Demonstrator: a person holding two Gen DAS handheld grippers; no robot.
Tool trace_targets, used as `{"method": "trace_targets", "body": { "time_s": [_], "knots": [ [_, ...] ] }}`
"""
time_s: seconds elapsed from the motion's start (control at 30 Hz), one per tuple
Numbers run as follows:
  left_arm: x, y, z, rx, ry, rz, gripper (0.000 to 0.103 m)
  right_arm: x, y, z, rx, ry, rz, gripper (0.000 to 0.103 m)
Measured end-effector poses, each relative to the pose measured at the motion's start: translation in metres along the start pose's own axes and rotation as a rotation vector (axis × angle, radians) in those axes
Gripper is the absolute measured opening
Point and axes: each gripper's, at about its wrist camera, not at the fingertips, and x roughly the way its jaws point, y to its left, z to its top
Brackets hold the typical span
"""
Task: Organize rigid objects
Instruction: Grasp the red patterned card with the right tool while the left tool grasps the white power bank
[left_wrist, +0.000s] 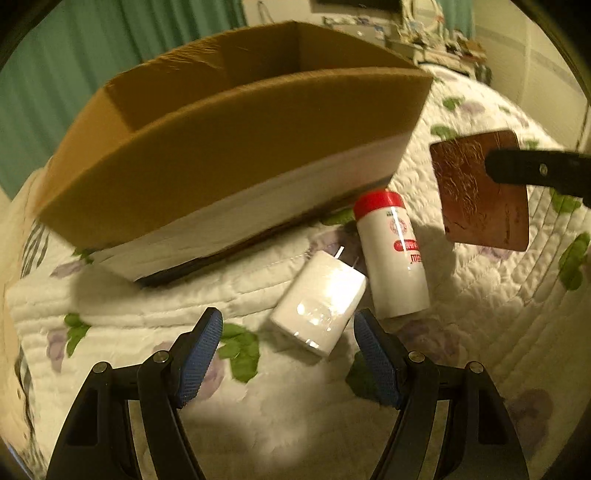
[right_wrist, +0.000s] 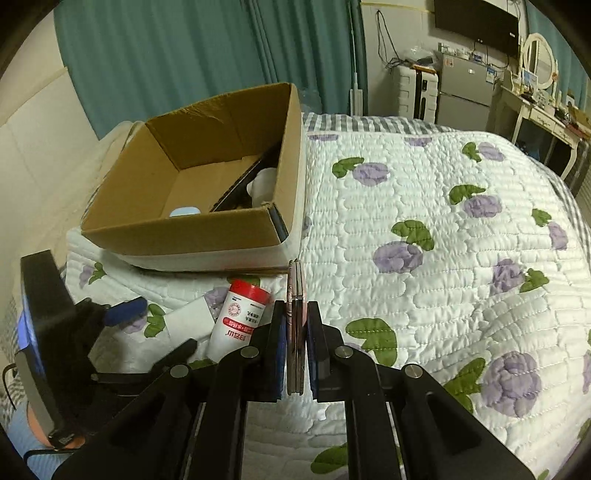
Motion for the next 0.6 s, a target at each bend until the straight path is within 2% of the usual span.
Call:
{"method": "trace_targets", "body": {
  "time_s": [0.2,0.23,0.27,0.43,0.53,0.6],
  "knots": [
    [0.021,-0.01,0.01,0.059,0.023,-0.001,0.073,0.007,0.0,-0.001,-0.002,0.01,0.001,0.009],
    [0.02,-0.011,0.01,0.061,0.017,-0.008,0.061,0.006,0.001,-0.001,-0.005,0.008,-0.001,0.009],
    [0.017,-0.012,0.009,0.068,0.007,-0.033,0.053,0.005,0.001,-0.001,-0.008,0.006,-0.003,0.009],
    [0.002,-0.01,0.004,0.049,-0.017,-0.012,0.047,-0.006,0.01,-0.002,-0.039,-0.021,-0.026,0.009],
    [-0.022,-0.001,0.003,-0.005,-0.068,-0.012,0.043,-0.022,0.015,-0.001,-0.053,-0.05,-0.028,0.009],
    [-0.041,0.006,0.006,-0.04,-0.102,-0.001,0.036,-0.035,0.022,0.002,-0.068,-0.073,-0.033,0.009]
  ]
}}
